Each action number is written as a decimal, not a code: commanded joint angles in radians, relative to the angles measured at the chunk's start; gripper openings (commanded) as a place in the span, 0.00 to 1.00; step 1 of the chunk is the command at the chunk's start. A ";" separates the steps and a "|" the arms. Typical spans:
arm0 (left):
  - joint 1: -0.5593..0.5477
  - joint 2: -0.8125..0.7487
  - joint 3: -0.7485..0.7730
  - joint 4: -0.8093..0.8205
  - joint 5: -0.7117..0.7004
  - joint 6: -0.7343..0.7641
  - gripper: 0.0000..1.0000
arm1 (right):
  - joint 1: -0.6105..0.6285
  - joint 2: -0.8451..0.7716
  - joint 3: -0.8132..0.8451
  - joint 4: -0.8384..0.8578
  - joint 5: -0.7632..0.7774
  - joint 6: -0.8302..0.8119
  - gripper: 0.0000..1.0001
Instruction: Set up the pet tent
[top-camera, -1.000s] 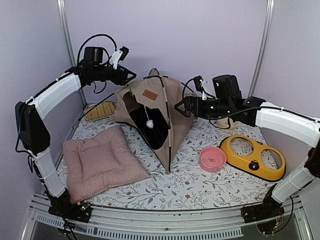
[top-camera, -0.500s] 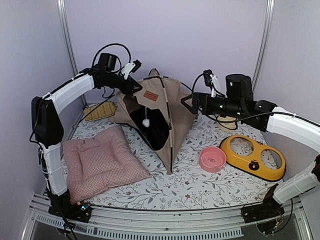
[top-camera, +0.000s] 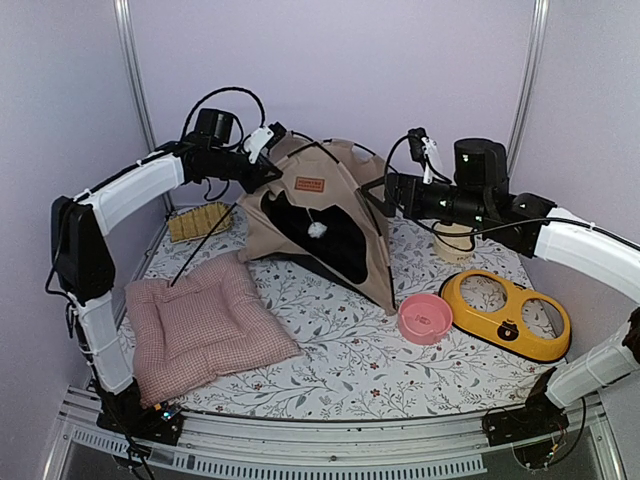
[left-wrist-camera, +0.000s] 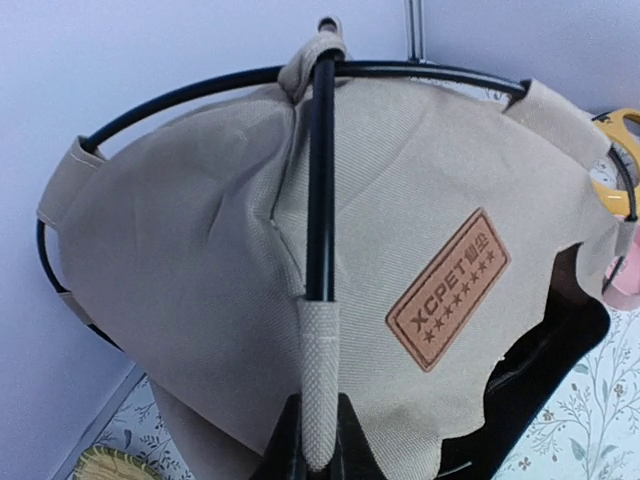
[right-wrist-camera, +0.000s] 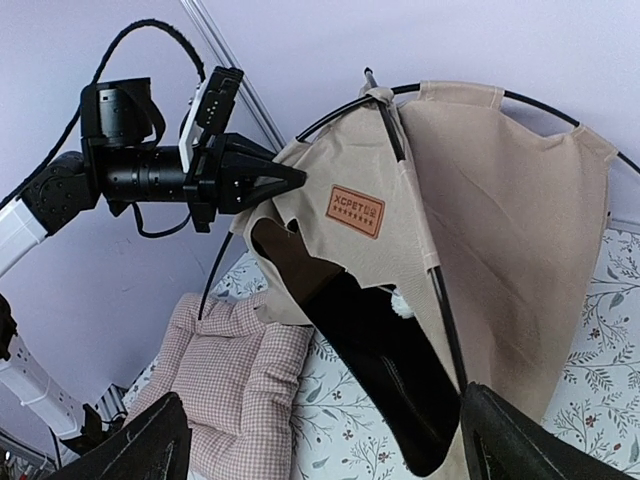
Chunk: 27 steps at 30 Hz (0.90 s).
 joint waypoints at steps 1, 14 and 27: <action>-0.020 -0.152 -0.065 0.134 -0.059 -0.016 0.00 | -0.006 0.009 0.054 0.007 0.011 -0.012 0.95; -0.254 -0.289 -0.205 0.415 -0.350 -0.348 0.00 | 0.001 -0.006 0.074 0.054 -0.048 -0.014 0.93; -0.402 -0.130 -0.147 0.422 -0.629 -0.688 0.00 | 0.041 -0.022 0.017 0.001 0.077 0.016 0.86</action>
